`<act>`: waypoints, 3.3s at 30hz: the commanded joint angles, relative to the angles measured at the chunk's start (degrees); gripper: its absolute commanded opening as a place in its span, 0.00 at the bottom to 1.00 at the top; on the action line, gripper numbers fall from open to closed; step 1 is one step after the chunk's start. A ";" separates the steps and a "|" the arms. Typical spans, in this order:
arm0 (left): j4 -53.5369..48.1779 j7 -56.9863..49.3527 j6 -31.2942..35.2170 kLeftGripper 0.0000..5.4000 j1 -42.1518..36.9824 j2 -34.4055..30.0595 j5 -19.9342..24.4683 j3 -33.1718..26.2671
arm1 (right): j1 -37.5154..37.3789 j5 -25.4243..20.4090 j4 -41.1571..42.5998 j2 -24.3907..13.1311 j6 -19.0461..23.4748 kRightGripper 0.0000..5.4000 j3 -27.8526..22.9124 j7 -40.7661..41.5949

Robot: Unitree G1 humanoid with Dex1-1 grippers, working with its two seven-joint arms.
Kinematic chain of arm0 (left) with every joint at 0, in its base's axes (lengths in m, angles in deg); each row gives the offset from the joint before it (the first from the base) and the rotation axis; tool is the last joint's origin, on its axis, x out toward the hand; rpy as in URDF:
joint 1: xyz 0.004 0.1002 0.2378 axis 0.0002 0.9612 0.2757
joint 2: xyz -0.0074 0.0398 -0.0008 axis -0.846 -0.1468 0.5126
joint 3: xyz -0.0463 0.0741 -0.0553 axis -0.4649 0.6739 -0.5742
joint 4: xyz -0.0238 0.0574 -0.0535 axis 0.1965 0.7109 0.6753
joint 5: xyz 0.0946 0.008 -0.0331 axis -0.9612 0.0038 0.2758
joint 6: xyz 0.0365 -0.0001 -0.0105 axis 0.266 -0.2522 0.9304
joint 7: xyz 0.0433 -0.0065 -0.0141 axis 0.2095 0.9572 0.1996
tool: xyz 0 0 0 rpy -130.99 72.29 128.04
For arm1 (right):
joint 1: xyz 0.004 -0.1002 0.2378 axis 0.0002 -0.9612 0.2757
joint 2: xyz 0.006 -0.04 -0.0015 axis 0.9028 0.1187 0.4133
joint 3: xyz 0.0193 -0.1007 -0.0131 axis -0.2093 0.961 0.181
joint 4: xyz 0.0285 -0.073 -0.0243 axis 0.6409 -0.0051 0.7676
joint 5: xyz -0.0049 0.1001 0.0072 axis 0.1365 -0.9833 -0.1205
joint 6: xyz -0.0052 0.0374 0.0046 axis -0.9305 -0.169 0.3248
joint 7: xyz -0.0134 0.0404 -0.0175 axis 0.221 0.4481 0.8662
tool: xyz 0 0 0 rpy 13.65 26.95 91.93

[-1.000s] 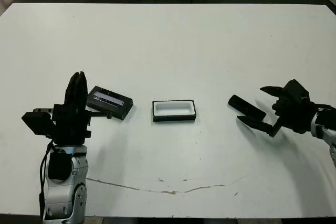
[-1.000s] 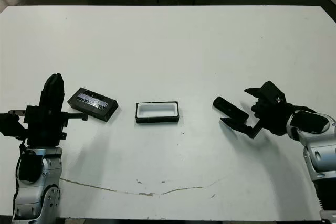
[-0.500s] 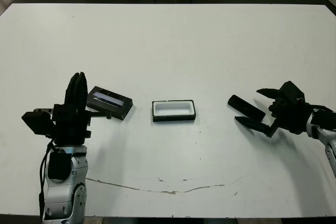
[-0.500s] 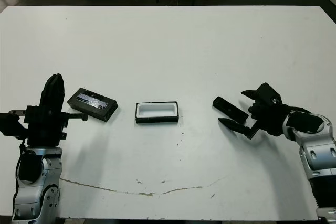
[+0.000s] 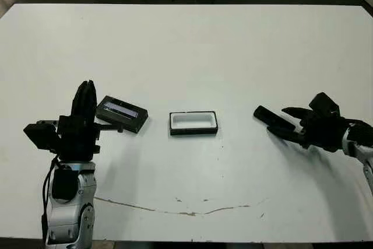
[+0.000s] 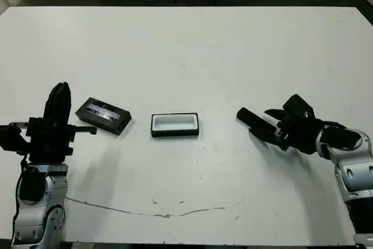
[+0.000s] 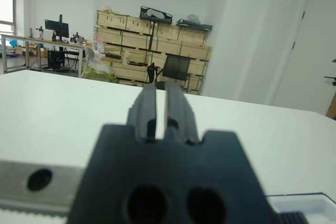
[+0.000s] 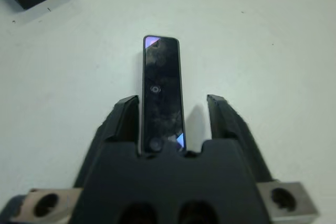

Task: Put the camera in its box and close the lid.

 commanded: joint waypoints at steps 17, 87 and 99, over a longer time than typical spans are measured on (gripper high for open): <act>0.04 -0.68 1.21 0.00 1.10 -0.42 -0.54 -0.26 | -5.33 8.15 3.63 -2.74 -0.32 0.09 5.42 -4.76; -1.58 -1.11 2.61 0.00 2.70 0.28 -0.08 0.98 | 31.53 2.28 2.87 12.26 16.43 0.07 20.78 17.45; -1.72 -2.28 2.78 0.00 2.88 0.88 -1.12 1.52 | 32.77 2.99 -1.84 12.88 11.75 0.07 22.93 19.97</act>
